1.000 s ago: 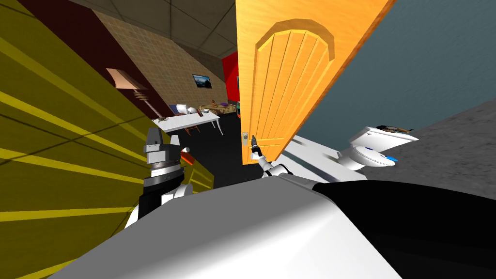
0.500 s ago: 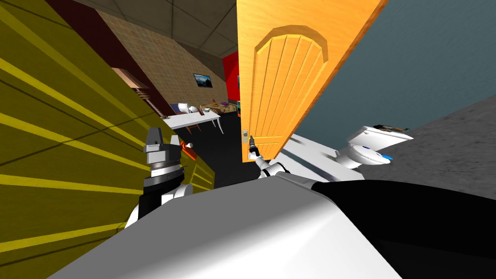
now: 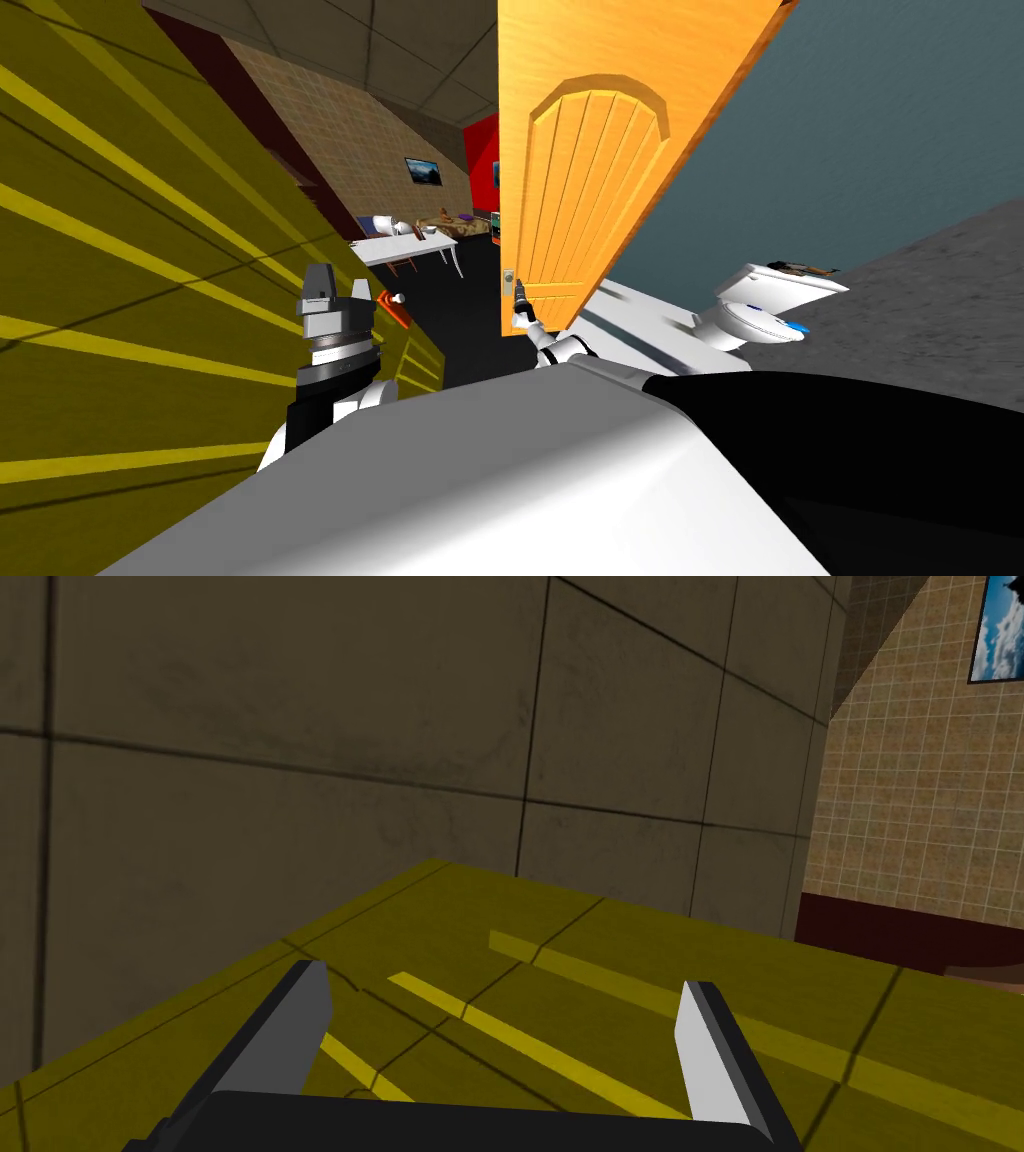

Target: Push the door open

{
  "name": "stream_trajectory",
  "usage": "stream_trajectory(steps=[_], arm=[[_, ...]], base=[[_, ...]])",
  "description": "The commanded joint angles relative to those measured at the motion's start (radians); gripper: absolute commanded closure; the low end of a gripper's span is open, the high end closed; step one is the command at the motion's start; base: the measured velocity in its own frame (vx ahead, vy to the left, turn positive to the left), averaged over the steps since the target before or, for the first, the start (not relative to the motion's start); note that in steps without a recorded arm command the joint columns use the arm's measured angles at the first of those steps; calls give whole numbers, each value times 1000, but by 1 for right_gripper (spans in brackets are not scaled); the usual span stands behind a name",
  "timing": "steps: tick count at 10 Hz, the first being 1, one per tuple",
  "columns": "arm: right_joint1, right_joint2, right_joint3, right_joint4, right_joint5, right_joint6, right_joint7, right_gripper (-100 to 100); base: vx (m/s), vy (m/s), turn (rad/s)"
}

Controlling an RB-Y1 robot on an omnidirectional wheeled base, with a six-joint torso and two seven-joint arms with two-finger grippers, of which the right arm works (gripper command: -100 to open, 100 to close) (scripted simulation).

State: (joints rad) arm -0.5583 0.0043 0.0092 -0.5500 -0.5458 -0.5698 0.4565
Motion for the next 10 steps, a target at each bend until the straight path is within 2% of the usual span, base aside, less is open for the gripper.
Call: stream_trajectory(steps=[1,2,4,6,7,8,10], arm=[[-10,-26,3,27,2,-17,-11,-100],[-9,-27,1,28,2,-19,-10,-100],[-7,-14,-1,29,2,-23,-8,-100],[-6,30,-4,30,2,-27,-6,-100],[-24,19,-6,55,1,-32,-5,-100],[-24,19,-6,55,1,-32,-5,100],[-24,19,-6,55,1,-32,-5,100]], base=[[225,-31,33],[247,-5,20],[239,14,22],[209,56,28],[87,30,8],[-10,-2,-10],[-36,-9,10]])
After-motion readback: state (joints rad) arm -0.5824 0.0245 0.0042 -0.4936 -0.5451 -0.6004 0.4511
